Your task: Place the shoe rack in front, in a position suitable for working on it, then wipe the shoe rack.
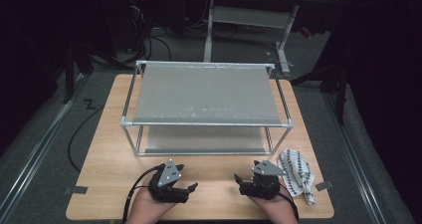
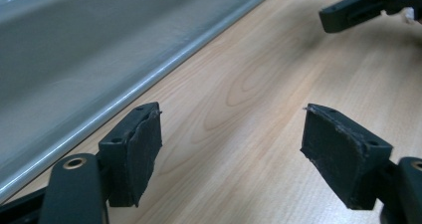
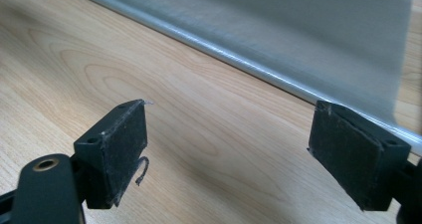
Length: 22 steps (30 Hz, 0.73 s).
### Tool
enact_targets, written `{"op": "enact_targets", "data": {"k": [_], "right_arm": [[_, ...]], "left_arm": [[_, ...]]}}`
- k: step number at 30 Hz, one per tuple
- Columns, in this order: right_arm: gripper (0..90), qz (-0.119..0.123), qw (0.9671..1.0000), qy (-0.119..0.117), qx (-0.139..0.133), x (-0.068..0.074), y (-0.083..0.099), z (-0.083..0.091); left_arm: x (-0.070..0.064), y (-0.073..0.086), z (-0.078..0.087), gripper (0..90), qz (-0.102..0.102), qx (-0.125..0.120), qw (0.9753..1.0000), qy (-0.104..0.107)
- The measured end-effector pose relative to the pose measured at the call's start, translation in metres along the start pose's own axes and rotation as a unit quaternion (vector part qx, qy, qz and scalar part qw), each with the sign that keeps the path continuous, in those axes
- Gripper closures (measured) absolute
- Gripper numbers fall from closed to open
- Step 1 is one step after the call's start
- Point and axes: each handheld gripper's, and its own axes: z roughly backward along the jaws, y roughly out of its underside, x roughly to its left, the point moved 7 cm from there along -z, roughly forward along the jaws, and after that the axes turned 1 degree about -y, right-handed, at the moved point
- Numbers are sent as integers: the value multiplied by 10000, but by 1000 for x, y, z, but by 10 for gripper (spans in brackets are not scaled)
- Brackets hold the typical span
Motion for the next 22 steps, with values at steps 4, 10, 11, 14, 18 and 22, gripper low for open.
{"op": "enact_targets", "data": {"k": [4,10,11,14,18,22], "right_arm": [[153,55,10000,-65,-16,1,1,1],[155,-98,9999,-12,-130,-7,-3,6],[154,-121,9998,-6,-130,-7,-3,6],[155,-125,9999,20,-77,-6,-1,5],[154,2,9999,76,-92,-3,1,8],[155,6,9998,120,-185,-7,5,19]], "left_arm": [[0,-2,2,242,35,-39,10000,-44],[2,0,2,248,71,-30,10000,18],[2,1,2,248,70,-23,10000,34],[0,0,4,249,26,-44,10000,64],[-1,-5,3,249,8,-96,9999,89],[0,-11,-3,254,-15,-111,9999,78]]}}
